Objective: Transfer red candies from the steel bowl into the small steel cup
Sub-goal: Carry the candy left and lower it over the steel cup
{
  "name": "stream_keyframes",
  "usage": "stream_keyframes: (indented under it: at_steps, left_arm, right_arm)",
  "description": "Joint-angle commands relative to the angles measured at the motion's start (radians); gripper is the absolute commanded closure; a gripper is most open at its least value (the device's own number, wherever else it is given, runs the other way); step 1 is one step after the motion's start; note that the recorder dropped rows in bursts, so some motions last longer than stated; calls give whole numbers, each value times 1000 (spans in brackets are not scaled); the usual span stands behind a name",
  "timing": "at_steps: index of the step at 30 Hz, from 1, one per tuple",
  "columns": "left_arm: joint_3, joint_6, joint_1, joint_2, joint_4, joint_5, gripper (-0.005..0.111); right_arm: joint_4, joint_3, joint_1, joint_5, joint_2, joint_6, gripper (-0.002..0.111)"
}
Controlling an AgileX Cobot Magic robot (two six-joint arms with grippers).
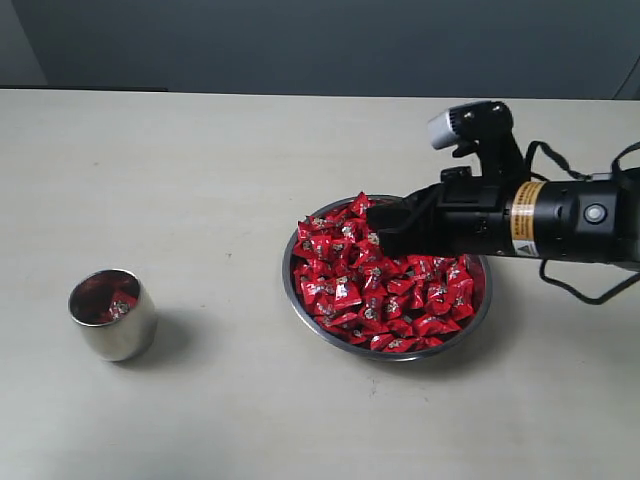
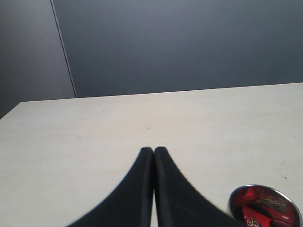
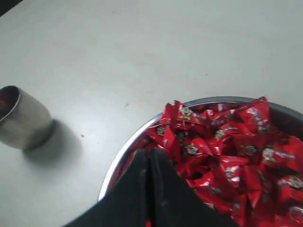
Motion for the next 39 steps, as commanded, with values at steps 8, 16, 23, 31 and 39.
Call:
stream_keyframes:
  at_steps: [8,16,23,31,39]
  left_arm:
    - [4,-1,1,-4,1,-6,106]
    - [4,-1,1,-4,1,-6,106]
    - [4,-1,1,-4,1,-6,106]
    - [4,-1,1,-4,1,-6,106]
    - [4,-1,1,-4,1,-6,106]
  right_arm:
    - [-20,-174,84,-190,185,-25,109]
    - [-49,-379,252,-143,300,33,109]
    - [-185,-552,340,-143,418,152,109]
    - [-246,-688,409,-150,495,221,109]
    - [-339,-735,445,-141,516,293,109]
